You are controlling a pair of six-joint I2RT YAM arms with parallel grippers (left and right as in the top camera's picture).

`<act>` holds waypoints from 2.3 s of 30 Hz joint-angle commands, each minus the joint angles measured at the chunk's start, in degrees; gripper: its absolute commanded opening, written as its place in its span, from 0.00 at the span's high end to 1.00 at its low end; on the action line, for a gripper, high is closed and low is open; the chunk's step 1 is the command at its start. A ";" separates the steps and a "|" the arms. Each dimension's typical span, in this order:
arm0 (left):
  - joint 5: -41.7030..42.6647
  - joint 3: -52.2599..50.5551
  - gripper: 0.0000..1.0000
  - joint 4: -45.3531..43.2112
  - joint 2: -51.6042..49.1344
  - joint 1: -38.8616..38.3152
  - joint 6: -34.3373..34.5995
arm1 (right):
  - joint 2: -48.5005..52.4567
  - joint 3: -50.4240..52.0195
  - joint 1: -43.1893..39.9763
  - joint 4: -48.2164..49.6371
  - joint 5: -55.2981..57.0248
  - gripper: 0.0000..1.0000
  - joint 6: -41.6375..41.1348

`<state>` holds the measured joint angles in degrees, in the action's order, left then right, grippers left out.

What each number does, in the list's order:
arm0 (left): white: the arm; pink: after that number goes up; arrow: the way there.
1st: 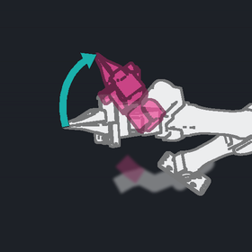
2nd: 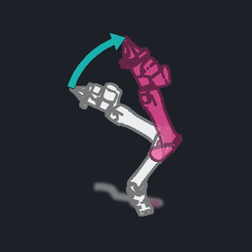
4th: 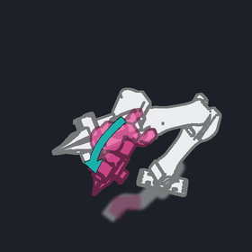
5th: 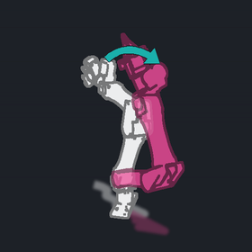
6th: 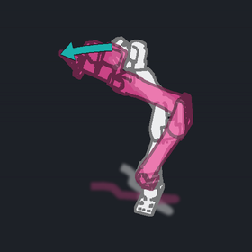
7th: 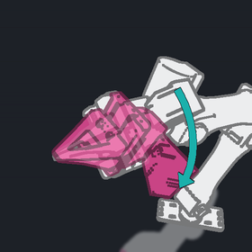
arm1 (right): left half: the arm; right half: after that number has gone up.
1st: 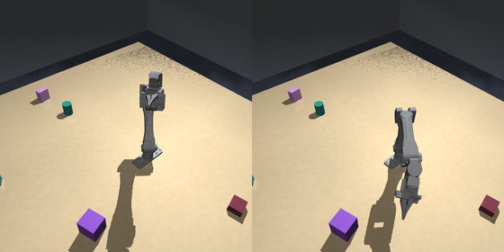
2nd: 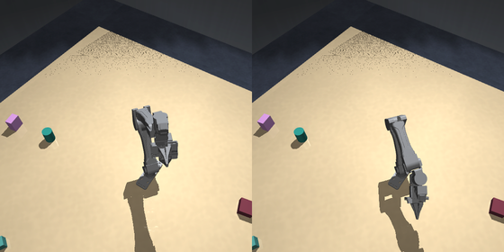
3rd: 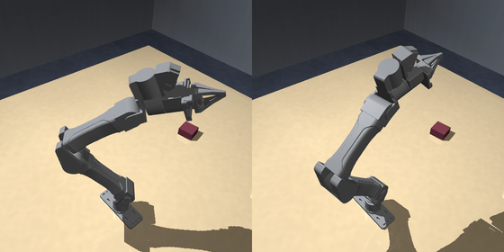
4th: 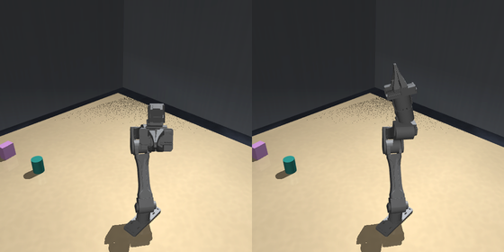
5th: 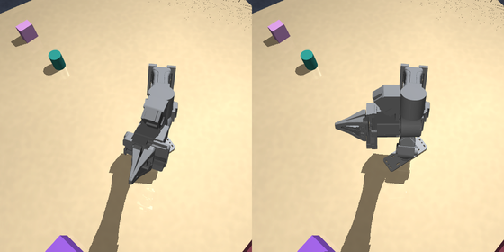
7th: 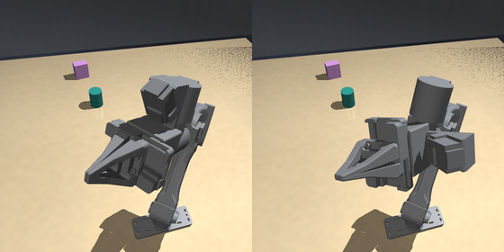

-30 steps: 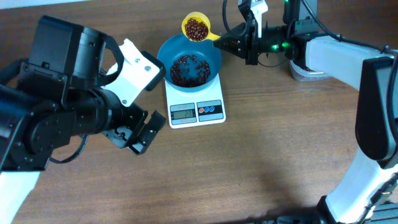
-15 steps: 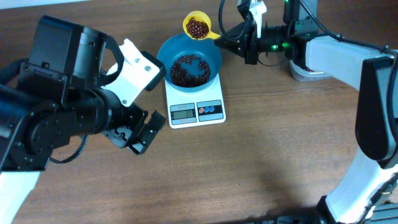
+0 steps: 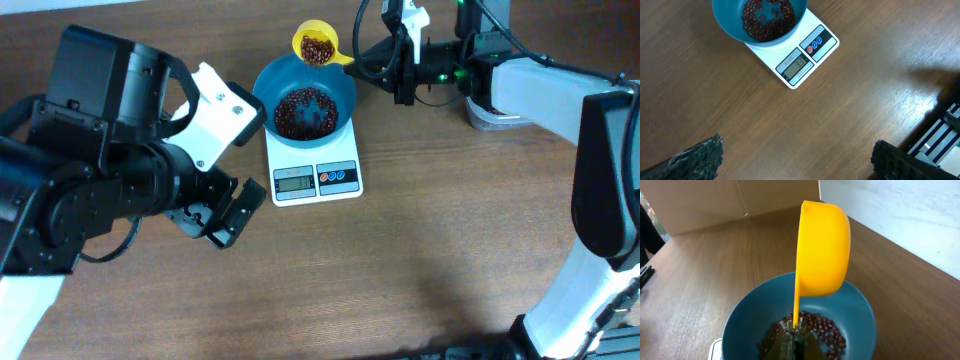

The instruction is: Scoop item into bowl and weigh 50g on scale

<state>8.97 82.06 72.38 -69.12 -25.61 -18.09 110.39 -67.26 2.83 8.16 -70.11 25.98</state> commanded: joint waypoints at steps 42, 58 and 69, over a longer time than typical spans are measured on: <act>-0.42 -0.35 0.01 -0.13 -0.20 -0.22 -0.87 | 0.37 -0.24 0.52 0.24 -1.18 0.96 6.86; -0.42 -0.35 0.01 -0.13 -0.20 -0.22 -0.87 | 0.63 -0.24 0.52 -0.02 0.48 0.96 9.62; -0.42 -0.35 0.01 -0.13 -0.20 -0.22 -0.87 | 0.57 -0.26 -0.68 -0.13 -2.95 0.96 9.57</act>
<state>8.97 82.06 72.38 -69.12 -25.61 -18.06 110.48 -67.26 2.66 8.08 -70.35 35.00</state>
